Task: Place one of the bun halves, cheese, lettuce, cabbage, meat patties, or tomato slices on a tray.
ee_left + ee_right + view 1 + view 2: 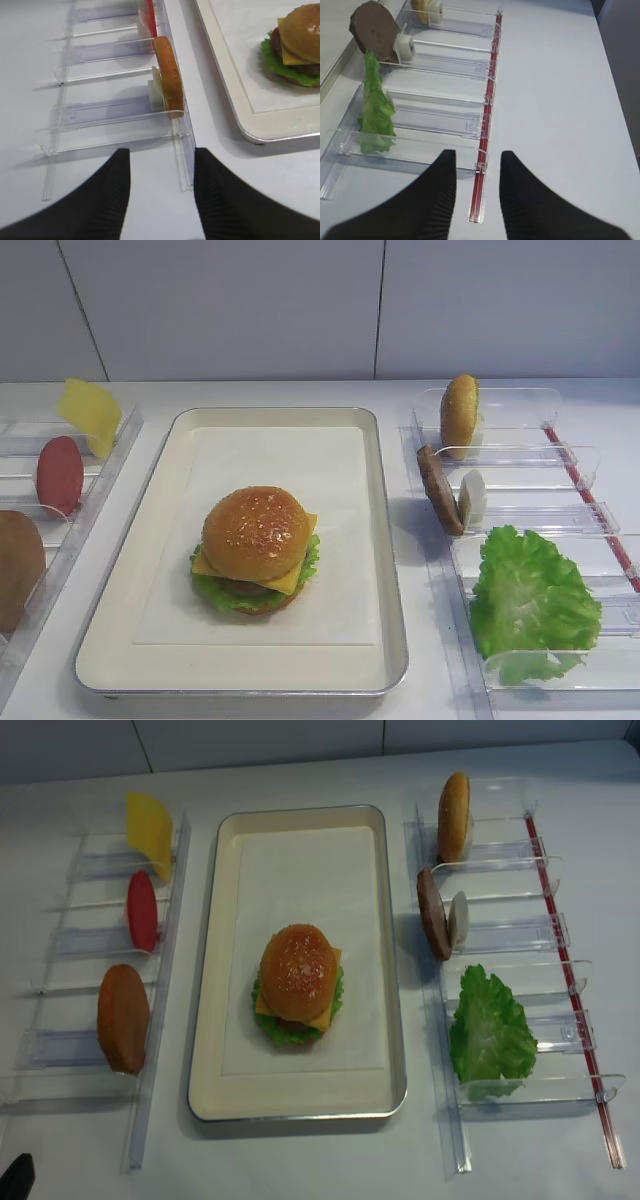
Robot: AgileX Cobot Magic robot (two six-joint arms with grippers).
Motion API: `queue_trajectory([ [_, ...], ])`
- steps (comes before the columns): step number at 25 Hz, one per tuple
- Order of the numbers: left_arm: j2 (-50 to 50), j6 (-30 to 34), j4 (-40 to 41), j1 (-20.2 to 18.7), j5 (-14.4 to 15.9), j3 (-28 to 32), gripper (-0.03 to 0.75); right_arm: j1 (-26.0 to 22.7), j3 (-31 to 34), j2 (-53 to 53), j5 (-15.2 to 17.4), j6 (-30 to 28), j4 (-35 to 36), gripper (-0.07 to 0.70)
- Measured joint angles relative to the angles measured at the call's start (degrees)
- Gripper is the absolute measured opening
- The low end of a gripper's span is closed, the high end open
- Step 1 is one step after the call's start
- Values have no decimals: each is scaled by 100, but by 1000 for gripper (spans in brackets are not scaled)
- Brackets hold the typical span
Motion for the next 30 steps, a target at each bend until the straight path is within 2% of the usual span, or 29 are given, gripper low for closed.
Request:
queue_trajectory([
  [12, 0, 0, 0, 0, 0, 0, 300, 0, 0, 0, -12, 20, 0, 151],
  [21, 0, 0, 0, 0, 0, 0, 300, 0, 0, 0, -12, 20, 0, 111],
  [30, 0, 0, 0, 0, 0, 0, 300, 0, 0, 0, -12, 20, 0, 107],
])
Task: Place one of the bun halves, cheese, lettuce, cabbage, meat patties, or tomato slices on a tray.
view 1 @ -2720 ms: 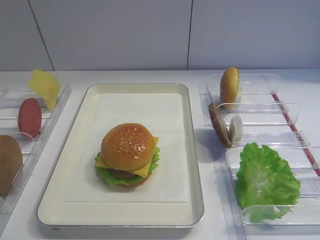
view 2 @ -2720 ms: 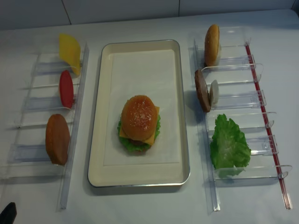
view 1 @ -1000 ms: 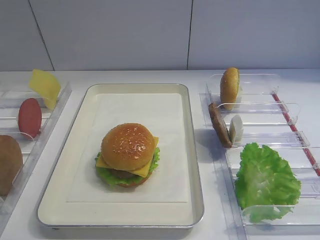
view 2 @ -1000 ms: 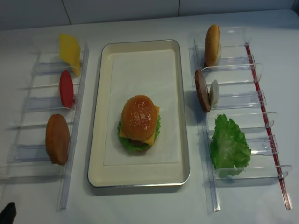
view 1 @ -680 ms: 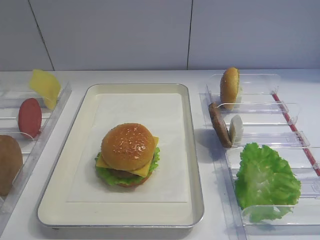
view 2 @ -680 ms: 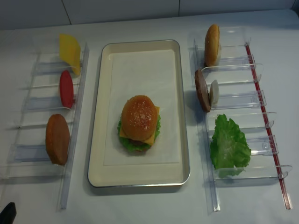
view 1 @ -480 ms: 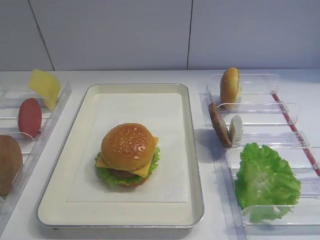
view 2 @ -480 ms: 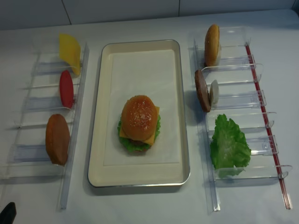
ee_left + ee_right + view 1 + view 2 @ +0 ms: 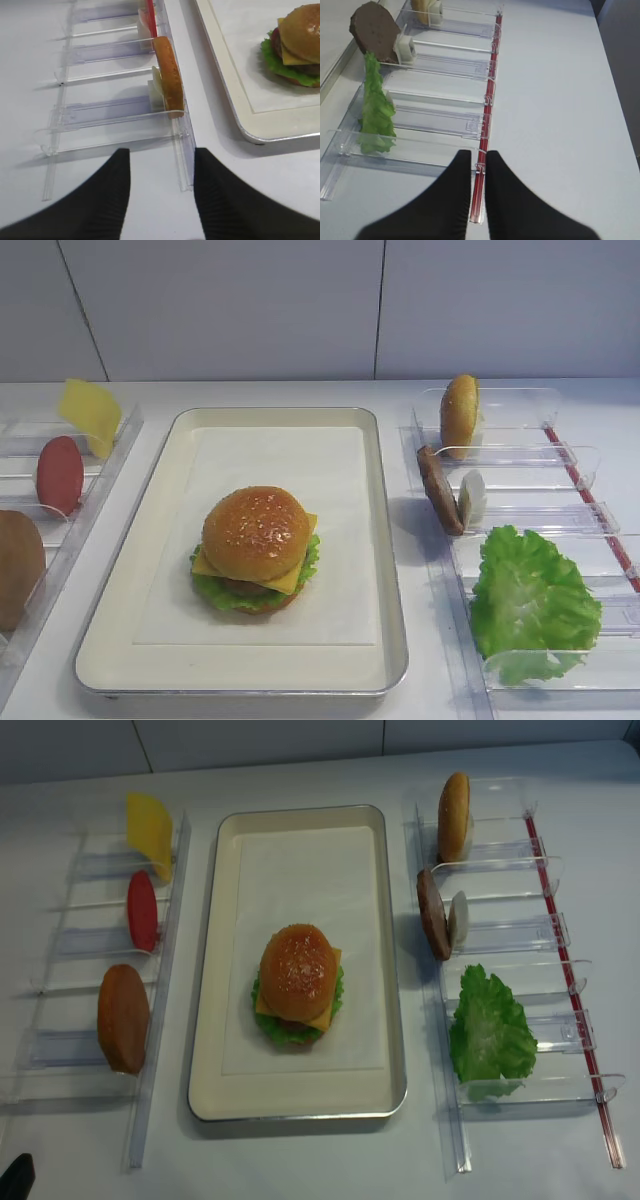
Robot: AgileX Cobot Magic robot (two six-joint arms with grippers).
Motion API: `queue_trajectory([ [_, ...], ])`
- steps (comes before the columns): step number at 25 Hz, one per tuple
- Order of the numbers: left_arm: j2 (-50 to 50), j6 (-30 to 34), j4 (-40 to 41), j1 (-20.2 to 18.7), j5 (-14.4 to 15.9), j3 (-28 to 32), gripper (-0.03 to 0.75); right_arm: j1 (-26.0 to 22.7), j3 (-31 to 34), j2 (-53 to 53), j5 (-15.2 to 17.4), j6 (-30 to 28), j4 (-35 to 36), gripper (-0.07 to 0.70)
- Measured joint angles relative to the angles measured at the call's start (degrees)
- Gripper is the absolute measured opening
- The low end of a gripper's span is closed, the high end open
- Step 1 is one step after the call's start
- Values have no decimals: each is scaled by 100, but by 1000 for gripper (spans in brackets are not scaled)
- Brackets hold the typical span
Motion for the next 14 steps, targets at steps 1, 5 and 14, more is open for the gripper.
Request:
queue_trajectory([
  [1, 0, 0, 0, 0, 0, 0, 299, 0, 0, 0, 0, 0, 0, 107],
  [5, 0, 0, 0, 0, 0, 0, 299, 0, 0, 0, 0, 0, 0, 107],
  [14, 0, 0, 0, 0, 0, 0, 299, 0, 0, 0, 0, 0, 0, 96],
])
